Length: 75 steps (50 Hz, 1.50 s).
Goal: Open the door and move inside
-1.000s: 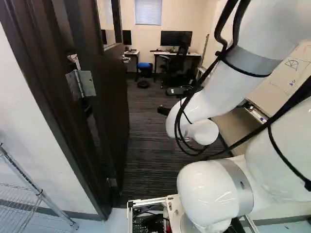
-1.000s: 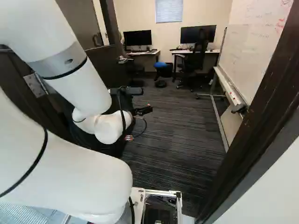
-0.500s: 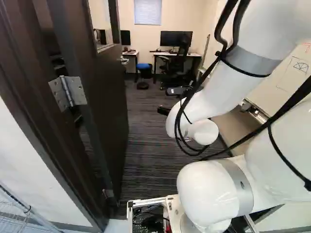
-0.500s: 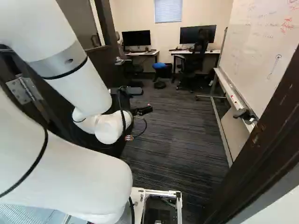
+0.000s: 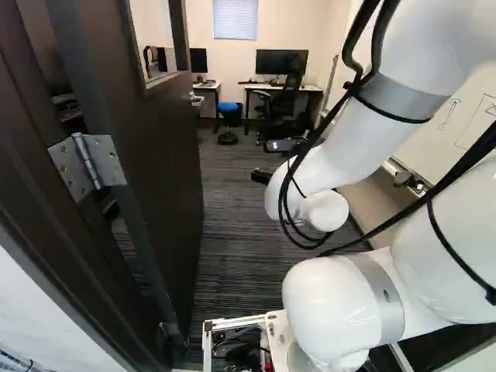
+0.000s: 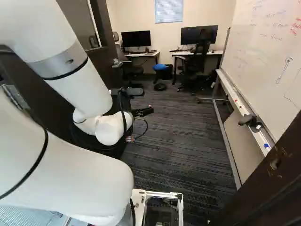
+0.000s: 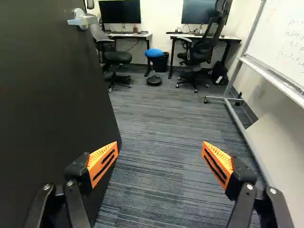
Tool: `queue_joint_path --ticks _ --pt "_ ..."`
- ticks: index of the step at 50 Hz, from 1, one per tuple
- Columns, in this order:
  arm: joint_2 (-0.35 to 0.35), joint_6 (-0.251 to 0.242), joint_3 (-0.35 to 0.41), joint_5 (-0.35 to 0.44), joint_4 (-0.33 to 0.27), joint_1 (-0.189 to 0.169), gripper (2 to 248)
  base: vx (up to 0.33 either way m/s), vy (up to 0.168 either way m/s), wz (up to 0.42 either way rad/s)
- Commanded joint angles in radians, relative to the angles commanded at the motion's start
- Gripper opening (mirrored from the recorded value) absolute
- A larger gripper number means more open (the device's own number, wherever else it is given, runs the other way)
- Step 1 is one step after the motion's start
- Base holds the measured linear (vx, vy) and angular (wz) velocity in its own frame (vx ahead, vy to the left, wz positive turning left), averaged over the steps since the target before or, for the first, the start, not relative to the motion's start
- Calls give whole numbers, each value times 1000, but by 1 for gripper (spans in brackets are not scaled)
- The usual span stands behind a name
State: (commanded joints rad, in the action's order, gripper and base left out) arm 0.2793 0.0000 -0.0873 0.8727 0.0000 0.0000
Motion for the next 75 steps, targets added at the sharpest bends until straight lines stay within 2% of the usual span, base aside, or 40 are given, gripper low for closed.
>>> queue_joint_path --ticks 34,75 --pt "0 0 0 0 0 0 247 90 0 -15" --pt "0 0 0 0 0 0 247 118 -45 -176"
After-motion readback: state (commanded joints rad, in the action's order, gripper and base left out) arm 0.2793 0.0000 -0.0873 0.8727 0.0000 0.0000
